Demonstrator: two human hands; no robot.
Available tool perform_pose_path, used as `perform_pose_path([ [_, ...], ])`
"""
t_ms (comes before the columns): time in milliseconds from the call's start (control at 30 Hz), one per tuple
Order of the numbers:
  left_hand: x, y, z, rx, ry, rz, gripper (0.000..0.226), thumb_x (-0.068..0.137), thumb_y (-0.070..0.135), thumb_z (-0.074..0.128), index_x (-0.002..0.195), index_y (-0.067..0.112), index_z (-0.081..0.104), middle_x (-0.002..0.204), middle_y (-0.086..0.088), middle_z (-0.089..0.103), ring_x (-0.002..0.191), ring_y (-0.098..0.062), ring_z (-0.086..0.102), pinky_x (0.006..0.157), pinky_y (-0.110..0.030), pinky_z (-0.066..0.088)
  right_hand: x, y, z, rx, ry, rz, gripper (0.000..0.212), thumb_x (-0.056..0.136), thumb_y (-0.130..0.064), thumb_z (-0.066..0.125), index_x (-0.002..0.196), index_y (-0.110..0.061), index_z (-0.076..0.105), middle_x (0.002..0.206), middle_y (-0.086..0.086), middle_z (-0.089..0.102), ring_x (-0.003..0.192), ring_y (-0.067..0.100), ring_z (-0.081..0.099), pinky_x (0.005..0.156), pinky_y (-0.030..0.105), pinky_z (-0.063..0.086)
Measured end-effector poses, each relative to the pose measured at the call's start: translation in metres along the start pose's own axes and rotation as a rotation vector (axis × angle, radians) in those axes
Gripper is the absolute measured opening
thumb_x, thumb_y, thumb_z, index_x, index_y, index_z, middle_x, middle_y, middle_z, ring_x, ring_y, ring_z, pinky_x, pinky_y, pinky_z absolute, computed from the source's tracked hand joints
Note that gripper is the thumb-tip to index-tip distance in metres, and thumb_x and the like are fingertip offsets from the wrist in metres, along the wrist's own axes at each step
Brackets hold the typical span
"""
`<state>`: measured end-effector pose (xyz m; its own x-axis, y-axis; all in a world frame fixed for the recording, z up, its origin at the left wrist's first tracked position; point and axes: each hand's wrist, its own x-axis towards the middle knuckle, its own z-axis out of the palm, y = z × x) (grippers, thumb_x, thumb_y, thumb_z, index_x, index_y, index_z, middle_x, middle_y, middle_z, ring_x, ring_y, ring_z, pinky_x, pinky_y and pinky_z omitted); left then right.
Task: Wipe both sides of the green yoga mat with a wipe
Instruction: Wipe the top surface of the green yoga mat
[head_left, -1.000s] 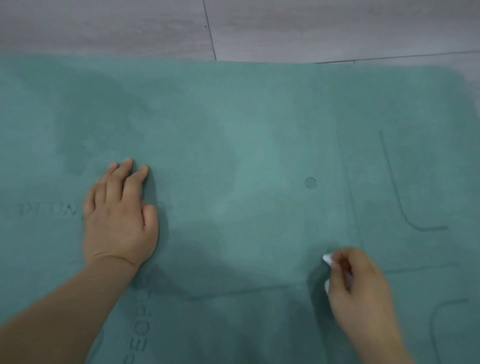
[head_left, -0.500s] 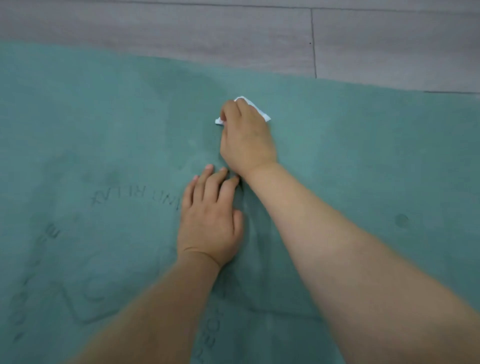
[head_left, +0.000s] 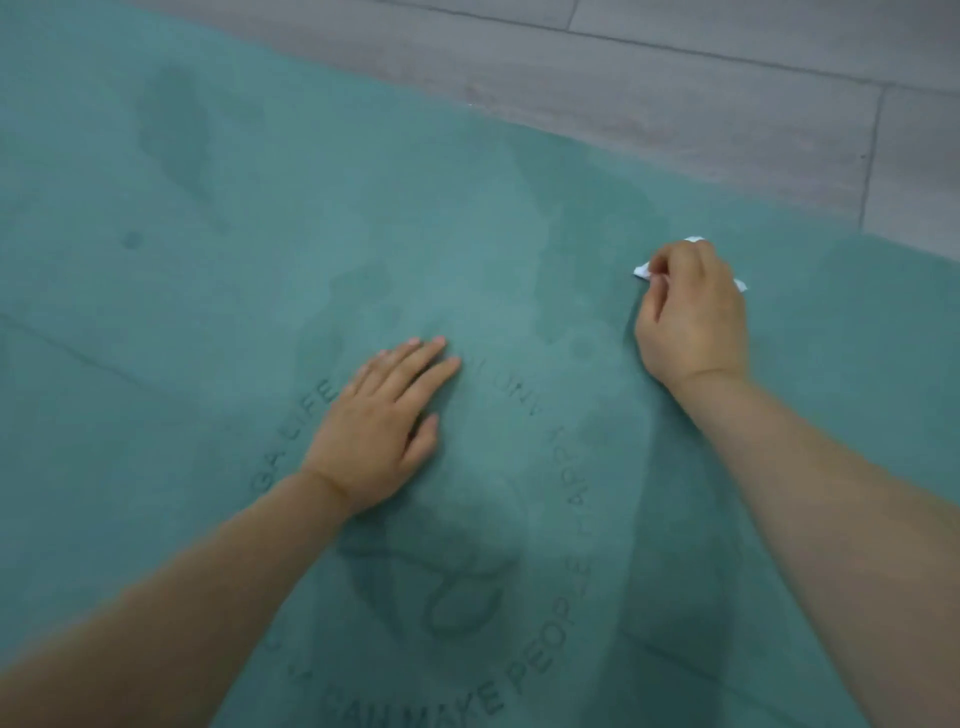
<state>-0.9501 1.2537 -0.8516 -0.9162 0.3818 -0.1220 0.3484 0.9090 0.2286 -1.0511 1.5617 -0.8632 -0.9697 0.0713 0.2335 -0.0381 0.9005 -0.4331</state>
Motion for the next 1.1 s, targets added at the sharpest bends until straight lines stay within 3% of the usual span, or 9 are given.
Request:
perform_pose_path([
  [167,-0.088,-0.090,-0.018,-0.071,0.191,-0.704,0.066,0.091,0.038,0.032,0.150,0.011,0.037,0.158,-0.012,0.032,0.146,-0.031,0.024,0.121,-0.046,0.017,0.001,-0.002,-0.002,-0.002,-0.033,0.023,0.016,0.087,-0.012,0.040,0.096,-0.010,0.053,0.106,0.012,0.055,0.100,0.032,0.049,0.080,0.038,0.032],
  [300,-0.098,-0.096,-0.017,-0.080,0.231,-0.704,0.066,0.087,0.031,0.033,0.149,0.010,0.039,0.158,-0.011,0.033,0.146,-0.031,0.024,0.121,-0.045,0.016,0.000,-0.011,-0.003,-0.032,-0.030,0.123,0.018,0.086,-0.011,0.039,0.098,-0.007,0.052,0.108,0.015,0.055,0.101,0.035,0.048,0.082,0.041,0.034],
  [400,-0.099,-0.098,-0.015,-0.072,0.243,-0.704,0.066,0.086,0.029,0.033,0.149,0.011,0.039,0.157,-0.011,0.034,0.147,-0.031,0.024,0.121,-0.046,0.018,0.000,-0.072,0.016,0.190,0.043,0.149,0.017,0.085,-0.011,0.043,0.096,-0.005,0.055,0.103,0.015,0.059,0.098,0.033,0.052,0.085,0.040,0.040],
  [600,-0.101,-0.104,-0.011,-0.092,0.292,-0.659,0.063,0.088,0.023,0.032,0.148,0.008,0.041,0.156,-0.012,0.035,0.146,-0.030,0.027,0.122,-0.041,0.016,-0.095,-0.267,0.081,0.390,-0.653,-0.766,0.014,0.077,-0.005,0.059,0.090,-0.007,0.060,0.090,0.015,0.060,0.083,0.034,0.056,0.072,0.043,0.049],
  [733,-0.100,-0.107,-0.010,-0.084,0.282,-0.649,0.062,0.089,0.022,0.031,0.149,0.008,0.039,0.158,-0.011,0.033,0.147,-0.027,0.024,0.122,-0.039,0.013,-0.083,-0.267,0.090,0.429,-0.762,-1.047,0.014,0.076,-0.002,0.063,0.088,-0.009,0.061,0.087,0.012,0.059,0.079,0.033,0.058,0.066,0.041,0.049],
  [833,-0.100,-0.108,-0.011,-0.090,0.270,-0.650,0.063,0.089,0.022,0.030,0.150,0.009,0.039,0.158,-0.010,0.033,0.148,-0.027,0.024,0.123,-0.038,0.012,-0.008,-0.232,0.104,0.339,-0.629,-0.873,0.011,0.086,-0.012,0.051,0.091,-0.015,0.060,0.102,0.006,0.060,0.095,0.027,0.058,0.080,0.043,0.048],
  [1000,-0.099,-0.107,-0.015,-0.085,0.237,-0.646,0.065,0.087,0.022,0.030,0.150,0.010,0.037,0.158,-0.009,0.032,0.148,-0.027,0.022,0.124,-0.033,0.005,0.101,-0.199,0.112,0.091,-0.198,0.046,0.025,0.088,-0.014,0.042,0.102,-0.008,0.061,0.112,0.016,0.061,0.106,0.032,0.054,0.088,0.035,0.037],
  [1033,-0.099,-0.107,-0.015,-0.087,0.231,-0.645,0.065,0.087,0.022,0.031,0.150,0.010,0.037,0.158,-0.009,0.032,0.148,-0.027,0.022,0.124,-0.034,0.006,0.093,-0.214,0.114,0.053,-0.207,0.110,0.024,0.089,-0.013,0.043,0.103,-0.008,0.061,0.113,0.015,0.061,0.107,0.032,0.053,0.088,0.035,0.036],
  [1100,-0.099,-0.108,-0.017,-0.086,0.229,-0.649,0.065,0.087,0.021,0.032,0.150,0.010,0.037,0.158,-0.009,0.033,0.148,-0.027,0.023,0.123,-0.035,0.008,0.051,-0.253,0.115,0.124,-0.304,-0.082,0.021,0.087,-0.012,0.044,0.096,-0.010,0.063,0.108,0.013,0.062,0.102,0.032,0.056,0.085,0.037,0.039],
])
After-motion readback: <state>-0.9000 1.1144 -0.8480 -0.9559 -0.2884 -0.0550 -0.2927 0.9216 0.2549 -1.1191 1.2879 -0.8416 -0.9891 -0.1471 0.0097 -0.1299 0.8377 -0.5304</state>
